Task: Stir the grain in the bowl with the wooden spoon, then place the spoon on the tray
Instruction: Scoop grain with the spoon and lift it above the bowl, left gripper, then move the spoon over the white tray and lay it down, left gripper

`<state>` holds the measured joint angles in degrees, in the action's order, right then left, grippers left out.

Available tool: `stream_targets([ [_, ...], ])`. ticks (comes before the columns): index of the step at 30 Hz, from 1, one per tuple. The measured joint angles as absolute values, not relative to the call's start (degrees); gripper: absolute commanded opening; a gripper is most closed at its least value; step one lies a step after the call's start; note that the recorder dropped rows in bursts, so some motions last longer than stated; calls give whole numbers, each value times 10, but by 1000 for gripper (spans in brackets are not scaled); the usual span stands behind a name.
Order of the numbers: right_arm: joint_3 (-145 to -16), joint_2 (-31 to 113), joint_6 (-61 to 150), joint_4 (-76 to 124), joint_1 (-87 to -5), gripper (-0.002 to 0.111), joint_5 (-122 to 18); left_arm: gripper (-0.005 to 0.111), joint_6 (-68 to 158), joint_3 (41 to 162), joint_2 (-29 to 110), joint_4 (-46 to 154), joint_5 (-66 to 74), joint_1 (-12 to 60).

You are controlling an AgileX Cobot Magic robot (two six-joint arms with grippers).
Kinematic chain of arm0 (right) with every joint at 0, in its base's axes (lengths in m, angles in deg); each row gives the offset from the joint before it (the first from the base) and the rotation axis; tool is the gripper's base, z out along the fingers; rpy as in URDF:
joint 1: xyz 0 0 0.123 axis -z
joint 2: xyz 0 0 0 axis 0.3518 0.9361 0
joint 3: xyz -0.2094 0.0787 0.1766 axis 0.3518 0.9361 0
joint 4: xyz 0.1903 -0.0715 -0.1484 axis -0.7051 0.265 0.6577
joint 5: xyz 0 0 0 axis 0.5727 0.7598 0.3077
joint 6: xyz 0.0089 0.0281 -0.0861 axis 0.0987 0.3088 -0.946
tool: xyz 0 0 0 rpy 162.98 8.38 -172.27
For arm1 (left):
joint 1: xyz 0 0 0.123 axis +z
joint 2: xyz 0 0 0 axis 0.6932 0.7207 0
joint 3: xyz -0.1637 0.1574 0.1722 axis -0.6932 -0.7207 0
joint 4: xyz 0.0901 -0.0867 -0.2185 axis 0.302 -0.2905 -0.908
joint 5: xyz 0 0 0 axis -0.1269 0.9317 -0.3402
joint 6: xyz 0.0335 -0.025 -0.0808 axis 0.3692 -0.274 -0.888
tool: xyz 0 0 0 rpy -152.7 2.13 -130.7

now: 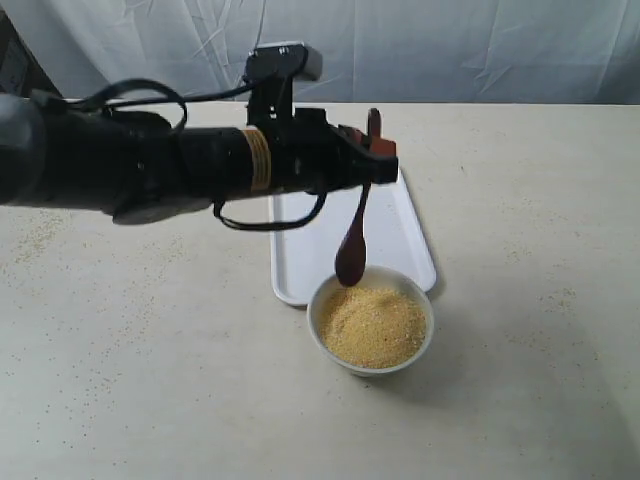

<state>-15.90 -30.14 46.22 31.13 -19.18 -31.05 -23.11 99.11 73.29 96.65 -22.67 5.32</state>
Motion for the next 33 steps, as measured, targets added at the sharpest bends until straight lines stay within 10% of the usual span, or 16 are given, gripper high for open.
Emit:
stream_targets([
  [10, -159, -301, 462, 311, -192, 0, -311, 0, -738, 1160, 768, 1304, -234, 179],
  [22, -159, -301, 462, 311, -192, 0, -311, 2, -821, 1224, 974, 1338, -342, 237],
  [33, -159, -301, 462, 311, -192, 0, -311, 62, -821, 1229, 1007, 1336, -318, 237],
])
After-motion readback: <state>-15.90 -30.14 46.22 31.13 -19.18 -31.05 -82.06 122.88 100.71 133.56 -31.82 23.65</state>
